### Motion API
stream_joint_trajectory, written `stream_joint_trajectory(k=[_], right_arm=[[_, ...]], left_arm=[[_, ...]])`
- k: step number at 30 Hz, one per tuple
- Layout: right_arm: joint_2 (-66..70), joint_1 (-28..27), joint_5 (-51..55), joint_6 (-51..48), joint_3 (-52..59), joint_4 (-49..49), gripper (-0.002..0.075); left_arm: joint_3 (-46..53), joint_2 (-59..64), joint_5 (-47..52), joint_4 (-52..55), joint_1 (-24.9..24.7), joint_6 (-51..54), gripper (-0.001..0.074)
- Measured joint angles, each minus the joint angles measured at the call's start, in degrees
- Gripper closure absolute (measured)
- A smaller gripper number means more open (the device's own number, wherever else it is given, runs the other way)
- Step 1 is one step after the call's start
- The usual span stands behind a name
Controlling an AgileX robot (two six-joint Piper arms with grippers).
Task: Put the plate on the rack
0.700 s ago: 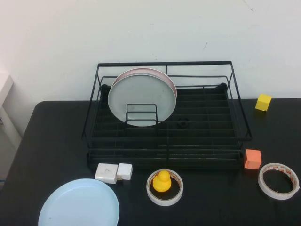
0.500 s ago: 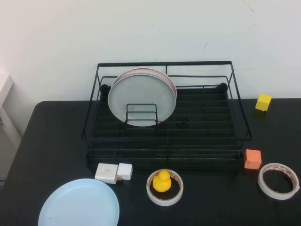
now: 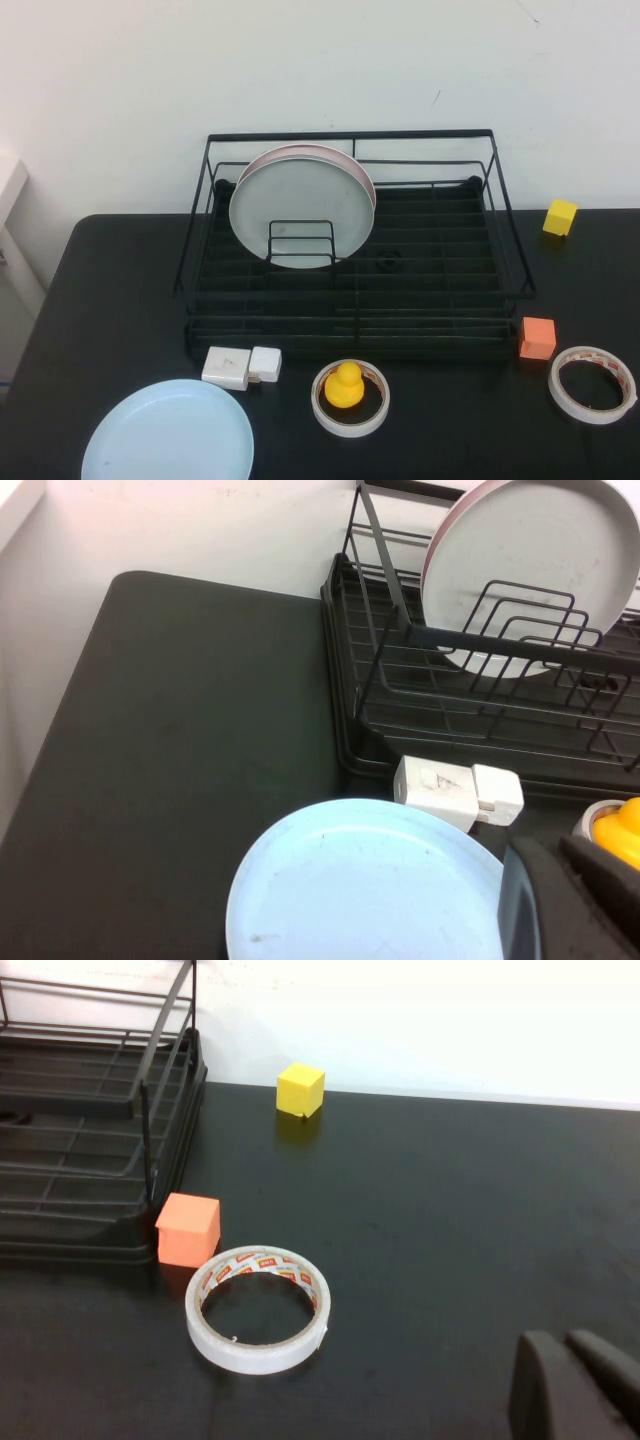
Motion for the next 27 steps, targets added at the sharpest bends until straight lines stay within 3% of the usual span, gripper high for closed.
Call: stream_joint_trajectory(k=[18,23,27], right_arm=[[0.0,0.0,-0.4,0.0,0.0,0.0,0.0728],[0.0,0.0,-6.4,0.0,0.6,0.0,0.0728],[0.0,0.0,-19.3,-0.2,0.6,0.0,0.0728]], left_arm=[[0.0,0.0,-0.7,-1.7,0.0,0.0,0.0736],[0.2,0.0,-9.7,-2.3,0.0,0.1,0.0736],[0.2,0.0,-25.9,-2.4,0.0,0.1,0.0736]])
